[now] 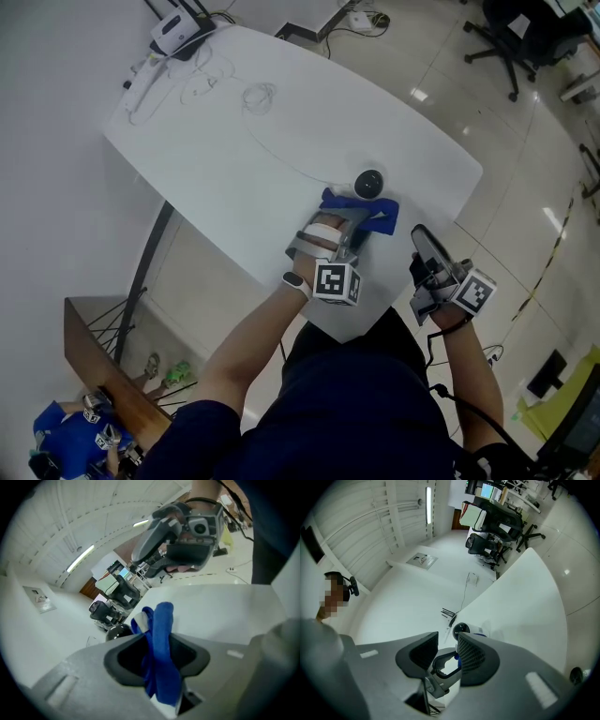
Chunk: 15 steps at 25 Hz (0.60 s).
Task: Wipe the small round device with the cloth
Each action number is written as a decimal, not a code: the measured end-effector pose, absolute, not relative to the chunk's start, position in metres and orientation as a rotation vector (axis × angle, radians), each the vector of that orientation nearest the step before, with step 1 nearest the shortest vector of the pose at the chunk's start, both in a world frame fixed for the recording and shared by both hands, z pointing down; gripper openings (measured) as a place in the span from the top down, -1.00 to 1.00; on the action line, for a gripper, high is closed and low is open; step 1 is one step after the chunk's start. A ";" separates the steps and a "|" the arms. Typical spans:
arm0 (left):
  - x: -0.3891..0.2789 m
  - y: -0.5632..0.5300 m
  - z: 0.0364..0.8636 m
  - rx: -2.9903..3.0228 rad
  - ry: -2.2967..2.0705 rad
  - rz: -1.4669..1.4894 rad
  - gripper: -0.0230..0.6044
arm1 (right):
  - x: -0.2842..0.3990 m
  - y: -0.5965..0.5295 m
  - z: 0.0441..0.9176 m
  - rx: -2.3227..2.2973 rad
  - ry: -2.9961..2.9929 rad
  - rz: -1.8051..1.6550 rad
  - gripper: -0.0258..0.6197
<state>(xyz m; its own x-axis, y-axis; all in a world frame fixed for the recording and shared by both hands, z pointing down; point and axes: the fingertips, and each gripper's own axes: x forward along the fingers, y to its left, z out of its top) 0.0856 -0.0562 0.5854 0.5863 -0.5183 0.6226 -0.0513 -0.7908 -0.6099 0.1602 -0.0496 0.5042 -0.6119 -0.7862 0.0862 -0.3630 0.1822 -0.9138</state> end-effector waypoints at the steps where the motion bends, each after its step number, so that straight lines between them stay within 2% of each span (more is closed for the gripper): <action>1: 0.086 -0.058 0.583 -2.311 0.479 -1.126 0.44 | 0.160 -0.050 0.504 -1.083 2.064 -1.414 0.50; 6: 0.071 -0.067 0.514 -2.559 0.770 -0.868 0.48 | 0.156 -0.048 0.495 -1.042 2.051 -1.411 0.50; 11: 0.024 -0.111 0.464 -2.933 1.253 -0.619 0.51 | 0.152 -0.048 0.486 -1.041 2.043 -1.396 0.51; 13: 0.008 -0.132 0.474 -3.161 1.411 -0.615 0.53 | 0.150 -0.047 0.483 -1.044 2.049 -1.392 0.51; 15: -0.001 -0.147 0.499 -3.285 1.447 -0.757 0.54 | 0.149 -0.046 0.481 -1.048 2.053 -1.386 0.52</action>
